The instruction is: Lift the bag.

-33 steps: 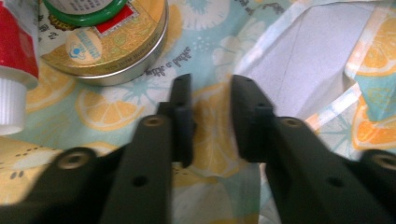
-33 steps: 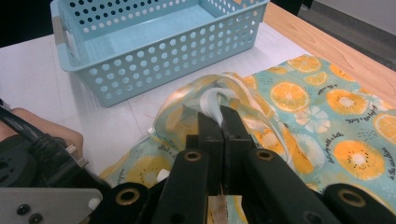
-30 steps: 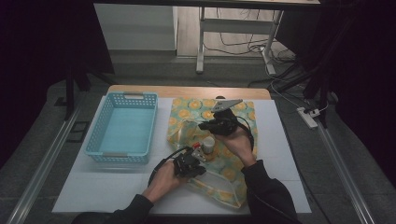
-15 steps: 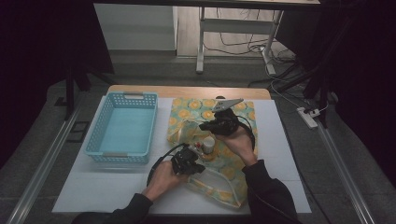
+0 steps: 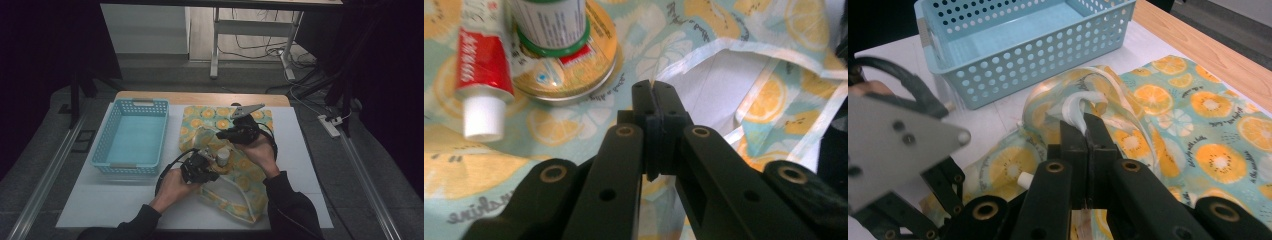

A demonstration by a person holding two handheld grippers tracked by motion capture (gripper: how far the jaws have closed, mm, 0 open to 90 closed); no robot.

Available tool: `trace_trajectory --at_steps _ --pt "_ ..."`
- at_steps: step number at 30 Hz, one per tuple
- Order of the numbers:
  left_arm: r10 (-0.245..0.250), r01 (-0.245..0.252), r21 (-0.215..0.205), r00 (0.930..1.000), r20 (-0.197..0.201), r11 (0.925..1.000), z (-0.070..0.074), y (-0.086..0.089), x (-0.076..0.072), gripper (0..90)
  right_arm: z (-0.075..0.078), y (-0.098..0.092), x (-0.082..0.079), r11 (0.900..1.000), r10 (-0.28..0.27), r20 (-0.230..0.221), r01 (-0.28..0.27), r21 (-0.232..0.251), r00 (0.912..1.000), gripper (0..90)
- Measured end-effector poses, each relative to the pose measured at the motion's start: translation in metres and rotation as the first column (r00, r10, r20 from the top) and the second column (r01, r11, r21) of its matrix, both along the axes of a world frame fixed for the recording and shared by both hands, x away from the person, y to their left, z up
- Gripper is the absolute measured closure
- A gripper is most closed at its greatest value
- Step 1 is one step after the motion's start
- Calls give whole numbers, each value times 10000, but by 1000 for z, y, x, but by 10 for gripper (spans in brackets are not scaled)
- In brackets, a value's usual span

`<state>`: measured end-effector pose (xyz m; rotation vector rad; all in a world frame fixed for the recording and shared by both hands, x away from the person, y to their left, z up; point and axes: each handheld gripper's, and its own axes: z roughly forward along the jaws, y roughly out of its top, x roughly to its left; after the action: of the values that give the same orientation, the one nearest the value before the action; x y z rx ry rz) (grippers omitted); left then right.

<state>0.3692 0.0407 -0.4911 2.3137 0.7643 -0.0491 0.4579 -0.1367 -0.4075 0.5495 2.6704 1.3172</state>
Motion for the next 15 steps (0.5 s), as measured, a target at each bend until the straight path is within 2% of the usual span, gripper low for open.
trace_trajectory --at_steps 11,15 --pt "68 -73 -710 9999 -83 9975 28 10 9 900 18 2 -2 9997 -63 240 69 -223 9997 893" --pt "104 -105 -674 9999 -23 9977 39 13 13 900 26 4 -3 9997 -67 291 74 -236 9996 894"
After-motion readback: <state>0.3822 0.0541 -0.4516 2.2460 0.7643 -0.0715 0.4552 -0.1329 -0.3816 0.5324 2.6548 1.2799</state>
